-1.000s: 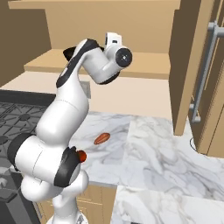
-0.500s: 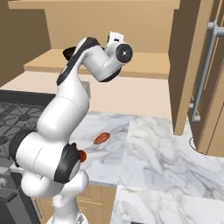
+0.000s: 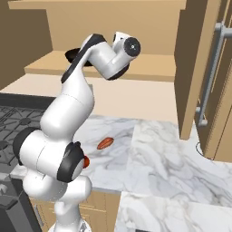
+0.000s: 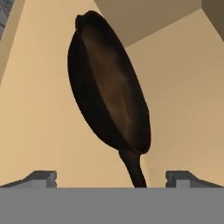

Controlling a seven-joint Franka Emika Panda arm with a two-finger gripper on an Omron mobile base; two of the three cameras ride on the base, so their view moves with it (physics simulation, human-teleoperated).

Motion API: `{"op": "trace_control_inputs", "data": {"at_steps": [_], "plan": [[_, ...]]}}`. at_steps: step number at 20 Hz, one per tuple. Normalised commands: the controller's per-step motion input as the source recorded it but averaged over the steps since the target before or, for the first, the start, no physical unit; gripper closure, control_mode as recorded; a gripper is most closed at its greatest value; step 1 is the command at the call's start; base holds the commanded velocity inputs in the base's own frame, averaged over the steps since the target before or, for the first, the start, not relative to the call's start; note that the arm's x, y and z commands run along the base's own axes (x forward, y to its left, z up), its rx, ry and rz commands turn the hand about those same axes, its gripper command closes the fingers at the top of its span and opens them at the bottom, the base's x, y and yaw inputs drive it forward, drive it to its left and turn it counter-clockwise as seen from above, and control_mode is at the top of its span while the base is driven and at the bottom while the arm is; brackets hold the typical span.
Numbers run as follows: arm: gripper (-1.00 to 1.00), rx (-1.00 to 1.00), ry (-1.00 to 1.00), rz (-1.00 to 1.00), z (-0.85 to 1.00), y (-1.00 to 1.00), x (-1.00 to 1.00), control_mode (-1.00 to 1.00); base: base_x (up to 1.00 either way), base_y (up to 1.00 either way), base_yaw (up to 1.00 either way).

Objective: Pick the pan from the cabinet and place it on the stove. Then turn on the stove burner for the pan.

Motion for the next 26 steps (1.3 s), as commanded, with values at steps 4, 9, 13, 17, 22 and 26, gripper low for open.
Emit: {"op": "trace_control_inputs", "data": {"at_steps": [4,9,13,17,22,26], "plan": [[-1.0,0.0,0.02,0.03,0.0,0.0,0.4,-1.0,0.0,0.0,0.0],[-1.0,0.0,0.0,0.0,-0.01,0.07,0.44,-1.0,0.0,0.0,0.0],[-1.0,0.0,0.0,0.0,-0.13,0.19,0.36,-1.0,0.0,0.0,0.0],[-1.0,0.01,0.0,0.0,-0.02,0.28,0.46,-1.0,0.0,0.0,0.0],[-1.0,0.01,0.02,0.0,0.0,0.19,0.57,-1.0,0.0,0.0,0.0],[-1.0,0.01,0.0,0.0,0.0,0.14,0.59,-1.0,0.0,0.0,0.0]]}}
